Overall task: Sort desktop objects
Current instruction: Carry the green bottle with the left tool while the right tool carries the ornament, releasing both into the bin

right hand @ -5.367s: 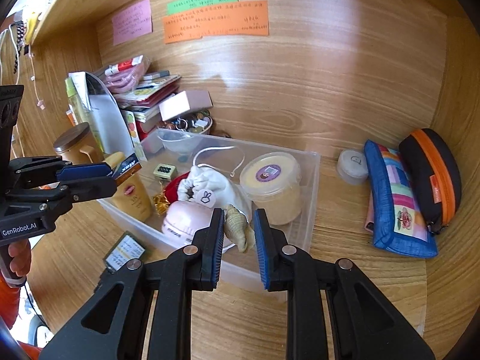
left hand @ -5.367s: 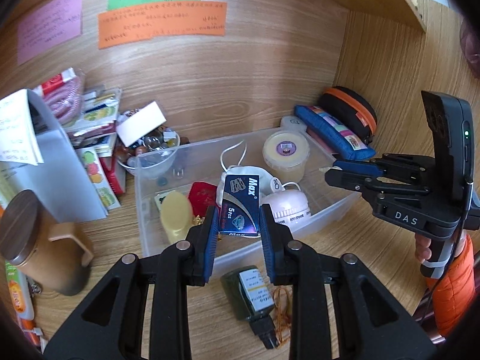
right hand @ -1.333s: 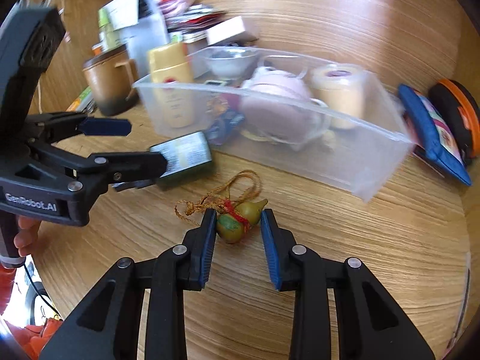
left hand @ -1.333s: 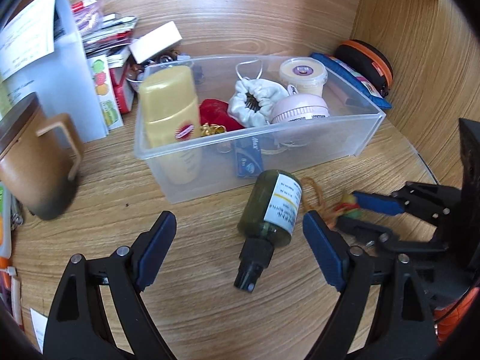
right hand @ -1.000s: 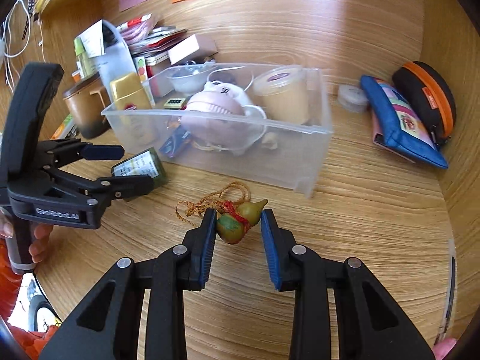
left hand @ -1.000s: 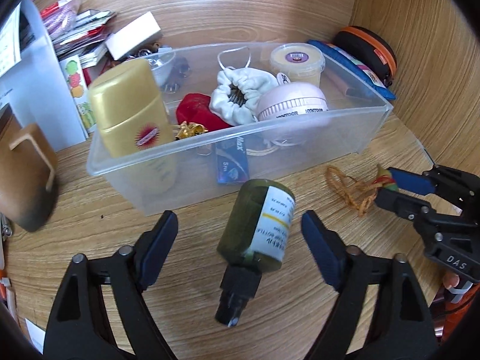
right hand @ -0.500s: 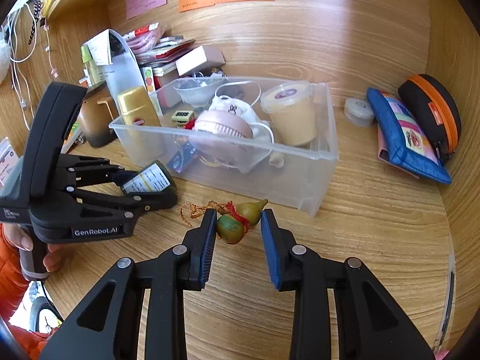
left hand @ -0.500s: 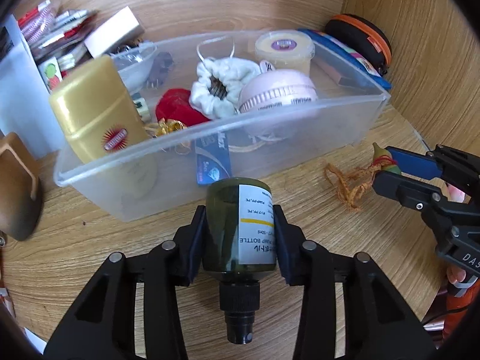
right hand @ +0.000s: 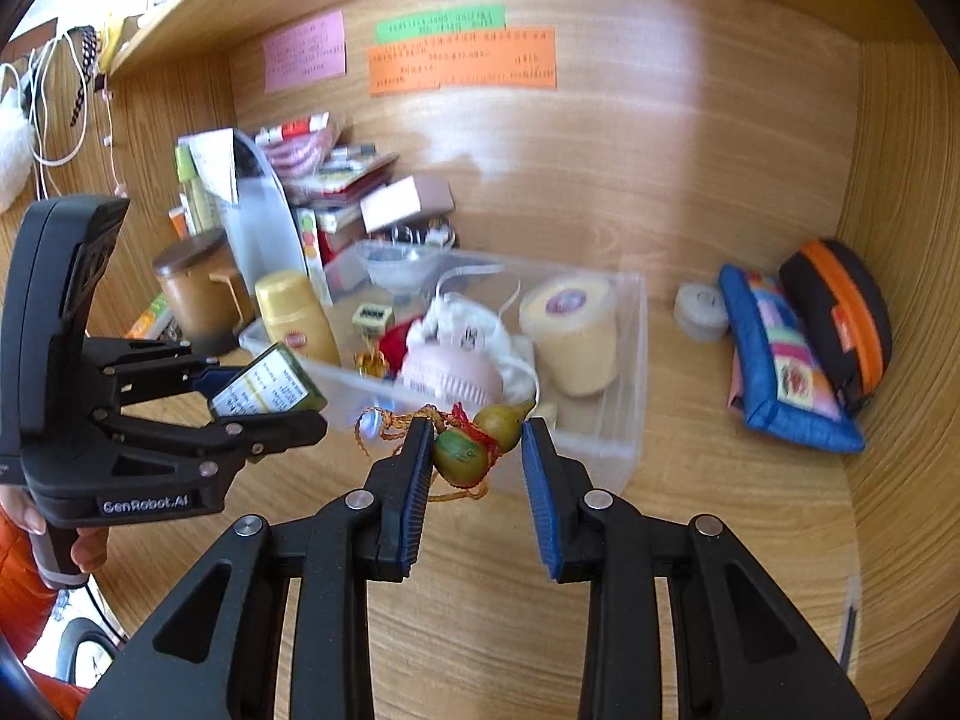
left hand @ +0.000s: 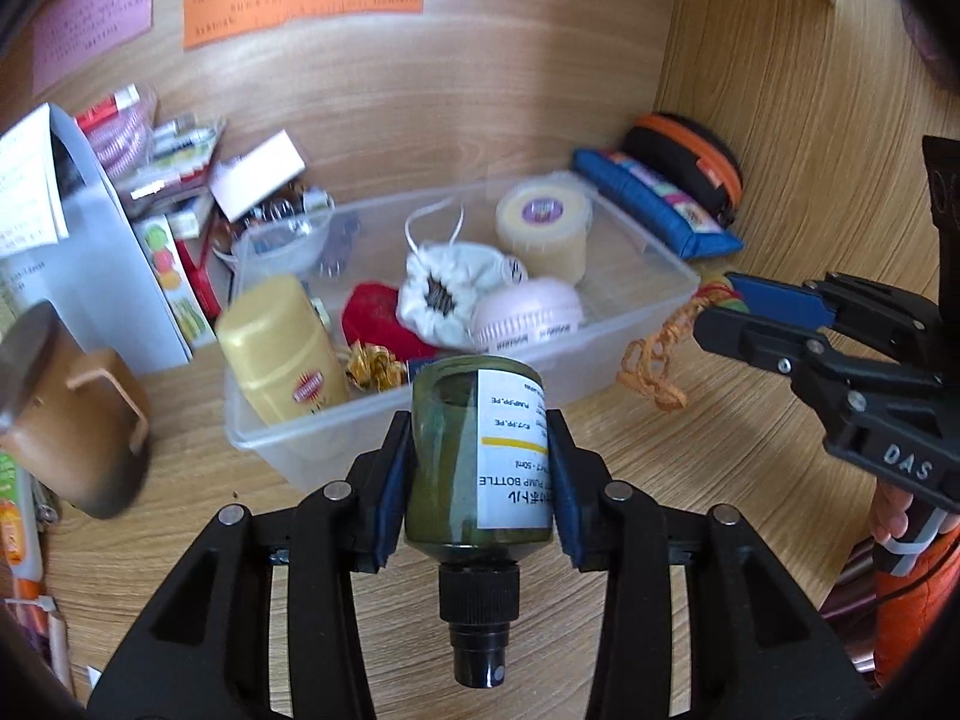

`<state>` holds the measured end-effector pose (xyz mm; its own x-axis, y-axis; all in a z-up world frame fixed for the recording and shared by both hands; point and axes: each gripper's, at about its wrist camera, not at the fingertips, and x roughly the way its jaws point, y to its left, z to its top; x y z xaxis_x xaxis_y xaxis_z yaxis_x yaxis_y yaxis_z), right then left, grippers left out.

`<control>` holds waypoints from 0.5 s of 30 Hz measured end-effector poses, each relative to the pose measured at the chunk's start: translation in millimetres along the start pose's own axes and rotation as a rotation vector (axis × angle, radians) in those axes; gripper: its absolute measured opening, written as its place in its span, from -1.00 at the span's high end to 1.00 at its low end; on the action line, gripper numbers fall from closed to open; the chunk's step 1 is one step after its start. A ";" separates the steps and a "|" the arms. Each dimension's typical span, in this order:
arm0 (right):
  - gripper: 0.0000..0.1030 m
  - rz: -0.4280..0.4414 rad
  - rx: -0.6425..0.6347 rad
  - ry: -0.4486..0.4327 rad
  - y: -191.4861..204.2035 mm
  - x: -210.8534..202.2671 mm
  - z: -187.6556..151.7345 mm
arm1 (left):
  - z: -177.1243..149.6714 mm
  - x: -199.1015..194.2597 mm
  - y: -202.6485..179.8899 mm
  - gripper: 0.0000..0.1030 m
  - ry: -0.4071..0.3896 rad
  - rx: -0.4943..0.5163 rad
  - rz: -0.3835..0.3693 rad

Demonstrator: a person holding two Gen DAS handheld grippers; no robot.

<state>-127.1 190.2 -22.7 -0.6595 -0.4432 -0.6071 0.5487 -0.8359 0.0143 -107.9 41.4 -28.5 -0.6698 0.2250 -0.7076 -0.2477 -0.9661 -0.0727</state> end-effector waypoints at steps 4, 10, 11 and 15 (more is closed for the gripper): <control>0.47 -0.005 -0.013 -0.033 0.0 -8.9 16.6 | 10.5 -10.4 1.0 0.21 -0.028 0.004 0.003; 0.46 0.002 -0.022 -0.076 -0.6 -16.1 41.0 | 27.7 -19.1 6.2 0.21 -0.056 0.002 -0.005; 0.46 0.004 -0.020 -0.077 -1.2 -15.7 43.7 | 31.4 -19.7 6.9 0.20 -0.058 0.006 -0.001; 0.46 0.002 -0.024 -0.082 -0.6 -11.0 55.7 | 47.8 -24.4 11.4 0.21 -0.075 0.010 0.002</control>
<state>-148.8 177.5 28.2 -0.6976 -0.4711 -0.5398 0.5620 -0.8271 -0.0044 -127.8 30.9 21.5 -0.7208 0.2321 -0.6532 -0.2526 -0.9654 -0.0642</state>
